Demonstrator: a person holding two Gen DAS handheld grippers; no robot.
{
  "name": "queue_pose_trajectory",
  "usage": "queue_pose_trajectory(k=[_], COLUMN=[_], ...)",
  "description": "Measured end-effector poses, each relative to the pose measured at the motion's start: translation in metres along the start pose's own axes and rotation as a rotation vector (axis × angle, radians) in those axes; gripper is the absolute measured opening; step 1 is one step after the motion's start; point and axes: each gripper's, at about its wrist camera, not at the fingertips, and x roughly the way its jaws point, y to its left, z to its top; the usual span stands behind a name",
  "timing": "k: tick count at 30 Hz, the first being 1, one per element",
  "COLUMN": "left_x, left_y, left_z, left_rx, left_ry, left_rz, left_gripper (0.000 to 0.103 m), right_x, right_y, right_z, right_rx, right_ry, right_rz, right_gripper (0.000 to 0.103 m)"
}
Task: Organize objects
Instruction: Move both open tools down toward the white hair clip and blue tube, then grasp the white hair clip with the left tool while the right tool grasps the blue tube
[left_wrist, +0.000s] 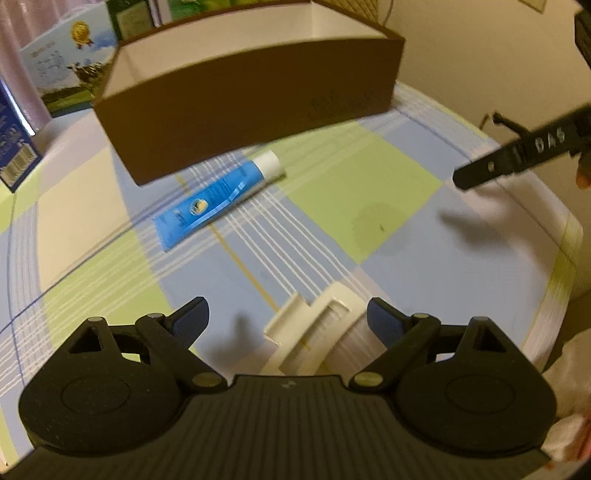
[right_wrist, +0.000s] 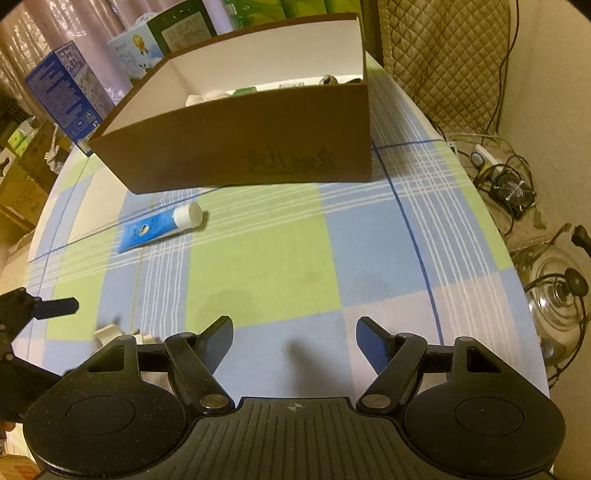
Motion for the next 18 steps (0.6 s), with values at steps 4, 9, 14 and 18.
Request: queue_pose_trajectory(k=[4, 9, 14, 18], left_x=[0.013, 0.022, 0.028, 0.03], left_y=[-0.004, -0.007, -0.007, -0.005], left_z=[-0.005, -0.006, -0.006, -0.005], left_rx=[0.031, 0.044, 0.041, 0.033], left_ry=[0.03, 0.042, 0.061, 0.065], left_rz=[0.0, -0.01, -0.029, -0.037], left_gripper=[0.09, 0.088, 0.07, 0.049], right_x=[0.001, 0.003, 0.005, 0.006], right_y=[-0.003, -0.009, -0.01, -0.01], right_z=[-0.002, -0.003, -0.003, -0.001], right_rx=[0.013, 0.029, 0.035, 0.032], right_ry=[0.006, 0.017, 0.023, 0.024], right_rz=[-0.011, -0.022, -0.023, -0.022], right_gripper=[0.071, 0.071, 0.071, 0.071])
